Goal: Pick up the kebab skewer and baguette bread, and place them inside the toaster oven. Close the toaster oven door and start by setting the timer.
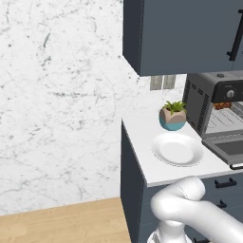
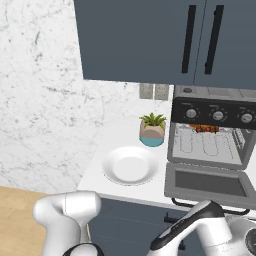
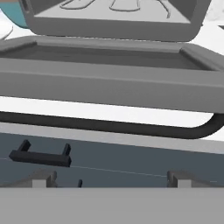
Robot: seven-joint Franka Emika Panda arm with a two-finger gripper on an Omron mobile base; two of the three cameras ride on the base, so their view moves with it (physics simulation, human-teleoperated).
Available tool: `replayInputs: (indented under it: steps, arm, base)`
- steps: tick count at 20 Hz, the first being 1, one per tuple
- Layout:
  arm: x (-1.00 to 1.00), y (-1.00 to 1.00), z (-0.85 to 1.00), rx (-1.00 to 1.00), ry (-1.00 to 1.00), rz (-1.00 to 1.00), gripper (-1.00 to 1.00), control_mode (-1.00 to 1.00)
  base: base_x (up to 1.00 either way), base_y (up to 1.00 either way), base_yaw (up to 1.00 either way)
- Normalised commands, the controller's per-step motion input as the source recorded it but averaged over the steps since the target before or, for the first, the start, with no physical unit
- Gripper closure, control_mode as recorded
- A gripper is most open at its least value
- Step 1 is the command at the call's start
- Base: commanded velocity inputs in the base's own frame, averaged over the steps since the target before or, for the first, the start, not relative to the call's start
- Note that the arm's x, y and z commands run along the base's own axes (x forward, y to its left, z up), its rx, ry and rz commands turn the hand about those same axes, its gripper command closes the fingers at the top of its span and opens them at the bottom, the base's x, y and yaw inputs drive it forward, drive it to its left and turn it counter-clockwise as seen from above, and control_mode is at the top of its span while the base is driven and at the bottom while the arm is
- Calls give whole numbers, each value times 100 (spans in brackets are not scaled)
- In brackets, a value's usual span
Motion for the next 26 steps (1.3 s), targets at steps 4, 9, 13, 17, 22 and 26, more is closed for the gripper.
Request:
replayInputs:
  steps: [4,9,13,17,22,26]
  arm:
    - [-4,0,-23,0,0,2,-100,-100]
    - [2,0,-12,0,-1,0,-100,-100]
    - [13,0,0,0,-1,0,-100,-100]
    - [19,0,0,0,0,0,-100,-100]
    - [21,0,0,0,0,0,-100,-100]
    - [20,0,0,0,0,0,-100,-100]
  base:
    - [0,0,0]
    - [0,0,0]
    - [0,0,0]
    - [0,0,0]
    - [0,0,0]
    - [0,0,0]
